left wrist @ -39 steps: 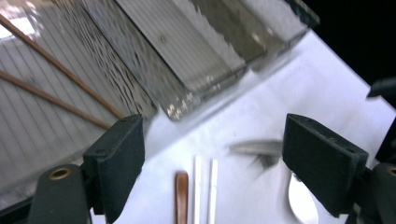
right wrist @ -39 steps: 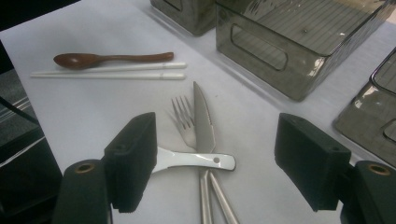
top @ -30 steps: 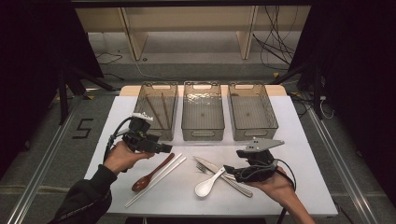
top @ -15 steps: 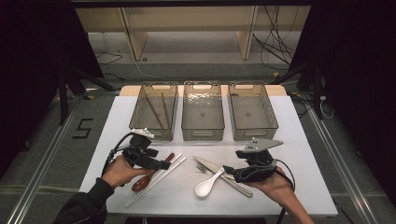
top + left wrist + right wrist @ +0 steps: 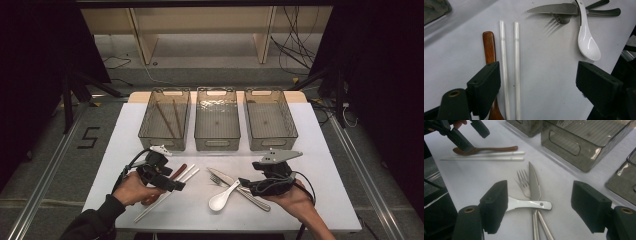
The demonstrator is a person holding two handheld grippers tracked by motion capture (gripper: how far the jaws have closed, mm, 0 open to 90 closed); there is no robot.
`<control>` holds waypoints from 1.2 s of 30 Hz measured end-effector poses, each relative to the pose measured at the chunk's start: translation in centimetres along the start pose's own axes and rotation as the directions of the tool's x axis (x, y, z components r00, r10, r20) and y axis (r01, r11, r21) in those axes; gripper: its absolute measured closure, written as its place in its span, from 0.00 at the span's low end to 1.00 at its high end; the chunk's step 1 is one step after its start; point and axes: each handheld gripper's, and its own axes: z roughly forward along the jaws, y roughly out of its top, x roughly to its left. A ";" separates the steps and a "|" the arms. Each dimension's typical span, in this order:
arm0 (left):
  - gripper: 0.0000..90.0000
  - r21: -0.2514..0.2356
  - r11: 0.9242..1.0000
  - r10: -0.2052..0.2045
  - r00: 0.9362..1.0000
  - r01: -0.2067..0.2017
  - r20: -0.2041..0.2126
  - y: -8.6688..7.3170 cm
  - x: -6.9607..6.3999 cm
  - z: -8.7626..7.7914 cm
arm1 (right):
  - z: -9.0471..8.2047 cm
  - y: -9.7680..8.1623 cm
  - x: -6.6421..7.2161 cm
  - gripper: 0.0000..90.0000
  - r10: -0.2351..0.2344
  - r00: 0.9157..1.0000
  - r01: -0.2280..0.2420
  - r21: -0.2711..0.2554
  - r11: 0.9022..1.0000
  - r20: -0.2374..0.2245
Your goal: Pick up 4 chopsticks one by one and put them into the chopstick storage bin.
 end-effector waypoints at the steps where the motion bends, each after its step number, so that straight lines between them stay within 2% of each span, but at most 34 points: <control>1: 0.22 0.008 1.000 0.005 1.000 -0.005 0.000 0.0 0.0 0.0 | 0.0 0.0 0.0 0.34 0.002 1.000 -0.002 -0.002 1.000 0.000; 9: 0.30 0.057 0.998 0.005 1.000 -0.006 0.013 -0.1 -0.2 0.4 | 0.0 0.0 0.0 0.34 -0.001 1.000 0.001 -0.001 1.000 0.000; 13: 0.37 0.094 0.996 0.006 1.000 -0.008 0.028 -0.2 -0.2 0.6 | 0.0 0.0 0.0 0.34 -0.003 1.000 0.003 -0.001 1.000 -0.002; 21: 0.47 0.154 0.988 -0.012 1.000 0.008 0.027 -0.5 0.1 1.5 | 0.1 0.0 0.1 0.34 -0.004 1.000 0.004 0.001 1.000 -0.004; 26: 0.52 0.191 0.981 -0.018 1.000 0.019 -0.008 -0.6 0.2 2.2 | 0.1 0.0 0.1 0.34 -0.005 1.000 0.005 0.002 1.000 -0.006; 36: 0.61 0.226 0.973 -0.030 0.998 0.043 -0.061 -0.6 0.5 3.2 | 0.2 0.0 0.2 0.34 -0.008 1.000 0.008 0.004 1.000 -0.010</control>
